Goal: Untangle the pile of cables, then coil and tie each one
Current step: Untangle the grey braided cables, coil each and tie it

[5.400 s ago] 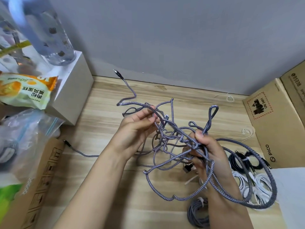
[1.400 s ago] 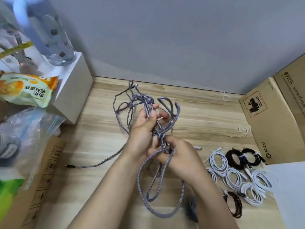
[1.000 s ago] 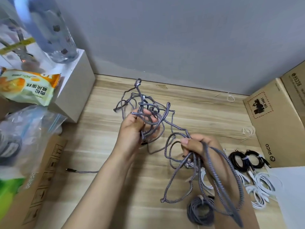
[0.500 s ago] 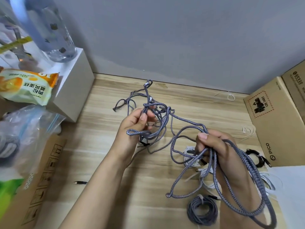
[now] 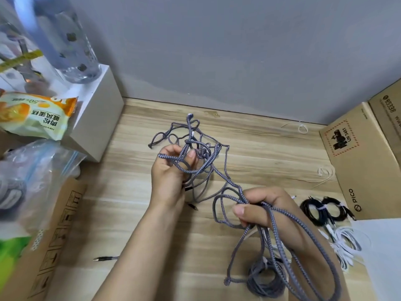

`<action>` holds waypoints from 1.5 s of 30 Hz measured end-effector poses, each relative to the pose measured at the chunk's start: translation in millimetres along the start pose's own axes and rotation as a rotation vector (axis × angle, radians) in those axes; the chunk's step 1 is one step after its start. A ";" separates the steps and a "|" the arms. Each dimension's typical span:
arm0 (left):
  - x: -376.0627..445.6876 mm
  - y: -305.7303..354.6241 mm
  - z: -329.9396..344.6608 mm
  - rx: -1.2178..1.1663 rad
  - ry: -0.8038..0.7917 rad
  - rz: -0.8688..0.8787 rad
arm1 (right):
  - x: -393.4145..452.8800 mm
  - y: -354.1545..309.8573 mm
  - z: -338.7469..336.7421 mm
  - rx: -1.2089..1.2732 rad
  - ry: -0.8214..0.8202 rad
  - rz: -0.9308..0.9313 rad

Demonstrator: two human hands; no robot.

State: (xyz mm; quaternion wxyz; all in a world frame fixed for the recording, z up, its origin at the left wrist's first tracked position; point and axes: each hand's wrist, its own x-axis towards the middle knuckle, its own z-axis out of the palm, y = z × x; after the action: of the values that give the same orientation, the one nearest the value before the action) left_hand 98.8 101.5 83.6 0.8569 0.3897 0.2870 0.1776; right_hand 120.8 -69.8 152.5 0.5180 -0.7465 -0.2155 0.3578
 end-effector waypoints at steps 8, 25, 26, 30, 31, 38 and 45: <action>0.2 -10.4 -7.4 -0.052 0.020 -0.243 | 6.6 6.7 7.3 -0.229 -0.238 -0.060; 18.8 7.3 -29.3 -0.552 -0.077 -0.548 | 5.8 10.5 4.4 -0.033 -0.005 0.061; 22.5 7.0 -29.9 -0.583 -0.072 -0.551 | 6.7 8.6 6.0 0.010 0.029 0.062; 27.2 14.2 -23.5 -0.581 -0.067 -0.599 | 5.9 1.4 16.4 0.081 0.085 0.046; 28.5 14.7 -20.9 -0.527 -0.031 -0.617 | 5.9 1.6 18.3 0.088 0.095 0.039; 25.6 19.2 -1.6 -0.061 -0.010 -0.359 | 3.3 -4.4 21.5 0.300 0.172 0.080; 6.1 29.3 0.3 0.121 -0.202 -0.096 | 0.0 3.9 -2.3 0.638 0.311 -0.034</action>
State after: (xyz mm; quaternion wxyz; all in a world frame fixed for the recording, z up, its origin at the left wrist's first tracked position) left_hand 101.3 123.1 104.2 0.8639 0.4421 0.2279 0.0785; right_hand 122.4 -72.7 149.4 0.7574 -0.5892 -0.0237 0.2805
